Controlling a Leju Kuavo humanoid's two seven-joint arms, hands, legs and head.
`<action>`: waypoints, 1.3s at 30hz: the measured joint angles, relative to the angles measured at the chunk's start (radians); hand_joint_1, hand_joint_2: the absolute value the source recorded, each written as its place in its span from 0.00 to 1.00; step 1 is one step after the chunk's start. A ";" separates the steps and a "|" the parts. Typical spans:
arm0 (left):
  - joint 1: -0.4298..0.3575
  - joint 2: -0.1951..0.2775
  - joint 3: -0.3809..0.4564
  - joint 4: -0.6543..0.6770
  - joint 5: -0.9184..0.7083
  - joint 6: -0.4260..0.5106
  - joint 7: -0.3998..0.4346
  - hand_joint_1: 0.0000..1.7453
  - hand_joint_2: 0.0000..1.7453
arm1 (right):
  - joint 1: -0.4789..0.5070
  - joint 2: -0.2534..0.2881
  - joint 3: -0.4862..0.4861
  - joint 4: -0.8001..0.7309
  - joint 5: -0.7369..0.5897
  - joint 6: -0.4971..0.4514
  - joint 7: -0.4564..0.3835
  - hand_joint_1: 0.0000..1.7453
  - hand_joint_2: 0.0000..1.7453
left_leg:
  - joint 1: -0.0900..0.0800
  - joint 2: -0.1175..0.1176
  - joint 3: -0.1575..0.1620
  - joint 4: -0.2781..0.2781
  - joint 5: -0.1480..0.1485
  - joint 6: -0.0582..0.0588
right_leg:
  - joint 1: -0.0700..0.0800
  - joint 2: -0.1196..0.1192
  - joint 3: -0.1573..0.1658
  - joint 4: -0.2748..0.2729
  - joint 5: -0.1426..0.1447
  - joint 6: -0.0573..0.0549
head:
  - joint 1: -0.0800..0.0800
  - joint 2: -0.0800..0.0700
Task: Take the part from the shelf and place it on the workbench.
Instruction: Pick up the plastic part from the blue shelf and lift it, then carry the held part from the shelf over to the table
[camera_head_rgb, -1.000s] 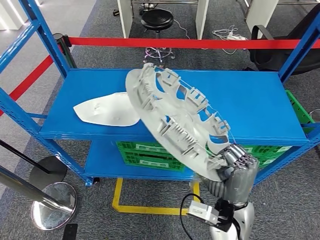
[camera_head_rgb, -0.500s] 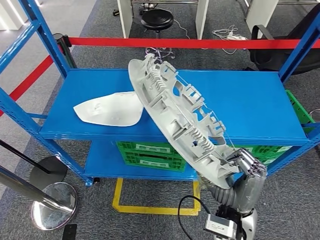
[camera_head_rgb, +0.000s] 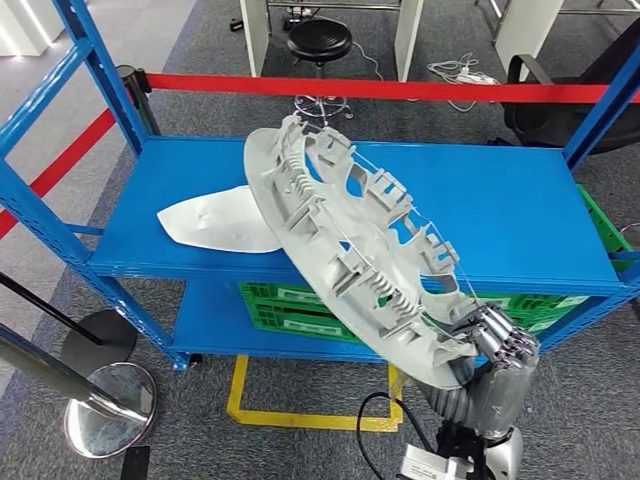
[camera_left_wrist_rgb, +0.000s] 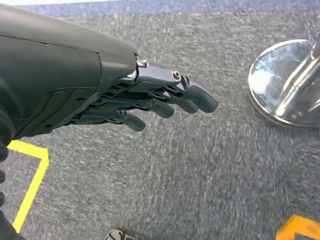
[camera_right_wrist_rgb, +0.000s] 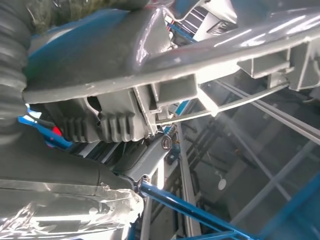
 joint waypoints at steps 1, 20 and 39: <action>0.000 -0.001 0.000 0.000 0.000 0.000 0.000 0.00 1.00 | 0.001 0.000 0.000 0.000 0.000 0.000 0.000 1.00 1.00 | 0.003 0.000 0.001 0.002 -0.003 -0.004 | -0.001 -0.001 0.014 -0.034 0.029 0.002 | 0.000 0.000; 0.001 0.001 0.000 0.000 -0.003 0.000 0.001 0.00 1.00 | 0.003 0.000 -0.015 -0.005 0.002 -0.001 -0.001 1.00 1.00 | -0.023 -0.007 -0.040 0.080 -0.004 0.002 | 0.031 0.006 0.125 -0.239 0.101 -0.065 | -0.010 0.000; 0.003 -0.008 0.000 0.000 -0.014 0.019 0.017 0.00 1.00 | 0.031 0.009 -0.048 -0.027 0.022 -0.002 -0.034 1.00 1.00 | -0.018 -0.004 -0.047 0.038 0.017 -0.030 | 0.024 -0.002 0.133 -0.248 0.104 -0.051 | -0.006 0.000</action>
